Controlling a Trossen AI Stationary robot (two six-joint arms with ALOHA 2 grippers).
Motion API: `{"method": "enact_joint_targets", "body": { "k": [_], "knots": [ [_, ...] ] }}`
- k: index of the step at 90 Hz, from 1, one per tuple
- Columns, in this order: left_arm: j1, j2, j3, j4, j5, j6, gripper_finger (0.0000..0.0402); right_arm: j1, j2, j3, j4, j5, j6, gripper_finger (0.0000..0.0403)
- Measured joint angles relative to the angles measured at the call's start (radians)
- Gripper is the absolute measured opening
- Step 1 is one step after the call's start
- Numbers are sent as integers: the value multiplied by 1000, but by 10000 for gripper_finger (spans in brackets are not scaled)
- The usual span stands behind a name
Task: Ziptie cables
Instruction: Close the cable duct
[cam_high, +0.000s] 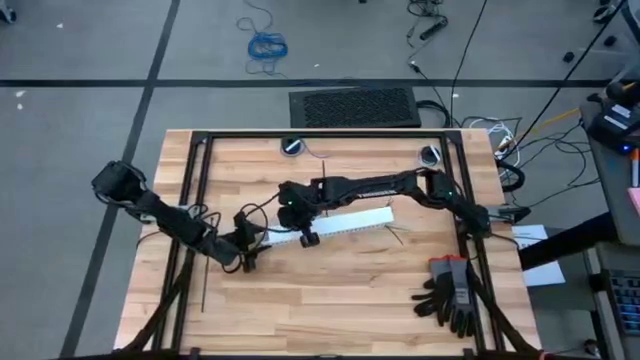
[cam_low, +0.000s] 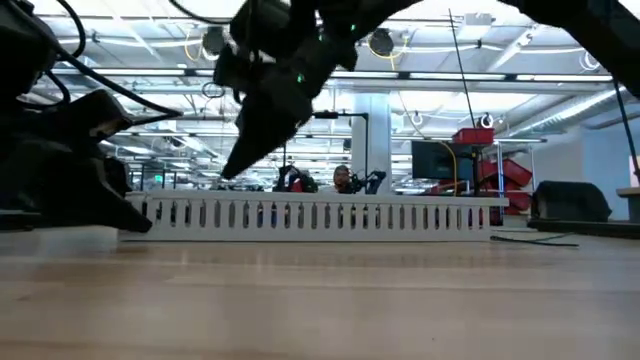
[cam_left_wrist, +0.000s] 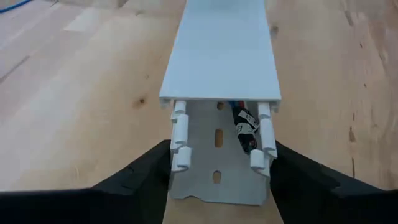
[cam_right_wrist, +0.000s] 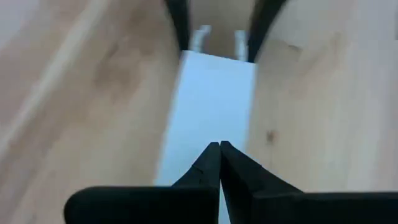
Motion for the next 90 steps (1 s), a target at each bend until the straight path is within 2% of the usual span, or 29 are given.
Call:
{"method": "enact_joint_targets", "body": {
  "k": [28,70,78,90],
  "knots": [
    [16,0,-1,-2,16,0,232,0,65,2,120,-79,19,0],
    [85,0,0,1,64,4,239,2,73,-2,210,-96,10,0],
    [85,0,0,-4,60,3,239,5,71,-1,216,-73,-1,0],
    [88,0,1,-16,42,-1,239,8,37,23,120,-22,-27,0]
  ]
}}
